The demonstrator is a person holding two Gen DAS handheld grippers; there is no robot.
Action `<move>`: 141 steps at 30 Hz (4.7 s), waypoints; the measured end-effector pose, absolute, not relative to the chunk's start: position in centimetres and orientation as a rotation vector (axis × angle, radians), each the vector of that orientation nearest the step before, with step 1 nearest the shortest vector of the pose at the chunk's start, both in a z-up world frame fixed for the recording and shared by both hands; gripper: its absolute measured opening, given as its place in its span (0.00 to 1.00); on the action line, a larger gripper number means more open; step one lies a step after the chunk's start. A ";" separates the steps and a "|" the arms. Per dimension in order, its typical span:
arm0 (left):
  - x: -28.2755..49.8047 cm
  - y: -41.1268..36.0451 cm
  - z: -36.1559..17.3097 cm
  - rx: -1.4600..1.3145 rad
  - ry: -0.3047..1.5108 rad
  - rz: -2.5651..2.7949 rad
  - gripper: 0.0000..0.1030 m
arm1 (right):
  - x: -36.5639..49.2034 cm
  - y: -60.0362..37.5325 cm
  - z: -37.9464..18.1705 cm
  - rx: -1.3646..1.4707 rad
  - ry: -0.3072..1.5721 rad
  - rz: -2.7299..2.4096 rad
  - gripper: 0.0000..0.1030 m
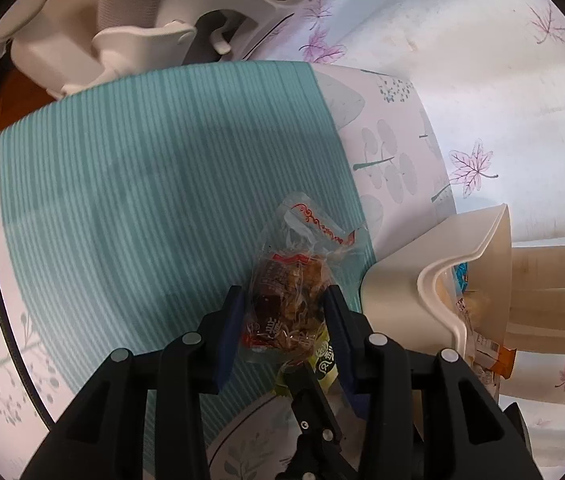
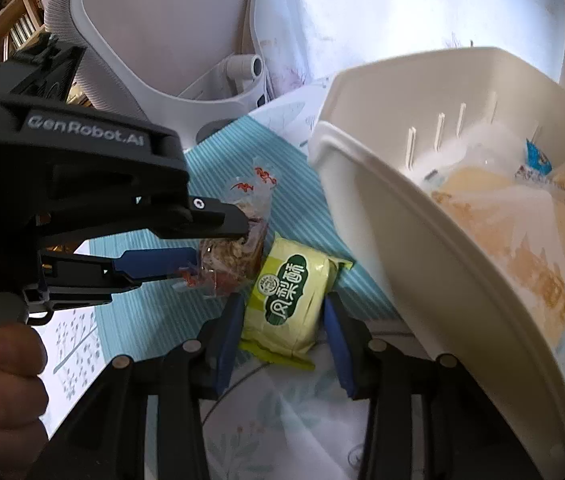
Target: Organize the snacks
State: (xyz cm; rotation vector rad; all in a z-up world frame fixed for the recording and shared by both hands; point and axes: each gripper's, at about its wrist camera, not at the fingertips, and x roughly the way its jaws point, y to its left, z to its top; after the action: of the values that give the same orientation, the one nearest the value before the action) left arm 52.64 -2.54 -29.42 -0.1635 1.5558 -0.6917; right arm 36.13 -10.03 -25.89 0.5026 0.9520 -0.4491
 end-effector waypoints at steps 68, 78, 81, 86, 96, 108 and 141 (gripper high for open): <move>20.1 2.8 -10.2 -0.543 1.276 -0.615 0.37 | 9.8 -16.3 -10.3 0.239 0.929 -0.029 0.38; 19.8 -4.0 -10.7 -0.528 1.254 -0.517 0.37 | 10.8 -22.4 -10.1 0.174 0.967 0.079 0.38; 19.7 -5.6 -10.8 -0.524 1.238 -0.482 0.37 | 11.4 -24.1 -10.3 0.148 0.980 0.113 0.38; 19.9 -7.9 -11.2 -0.516 1.216 -0.417 0.37 | 12.2 -26.3 -10.5 0.122 0.983 0.155 0.38; 19.6 -9.4 -11.4 -0.480 1.189 -0.274 0.68 | 13.1 -28.7 -11.6 0.133 1.008 0.215 0.69; 15.9 -5.5 -12.4 -0.397 1.206 -0.104 0.78 | 12.3 -28.8 -14.2 0.271 1.094 0.160 0.74; 1.3 5.1 -2.5 -0.159 1.094 -0.003 0.99 | 1.4 -17.5 -6.0 0.233 1.232 0.159 1.00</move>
State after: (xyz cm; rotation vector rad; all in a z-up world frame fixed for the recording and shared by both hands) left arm 1.33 5.14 -2.53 -0.1591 1.0939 -0.0033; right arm 1.39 -17.50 -6.04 0.2332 1.2324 0.1586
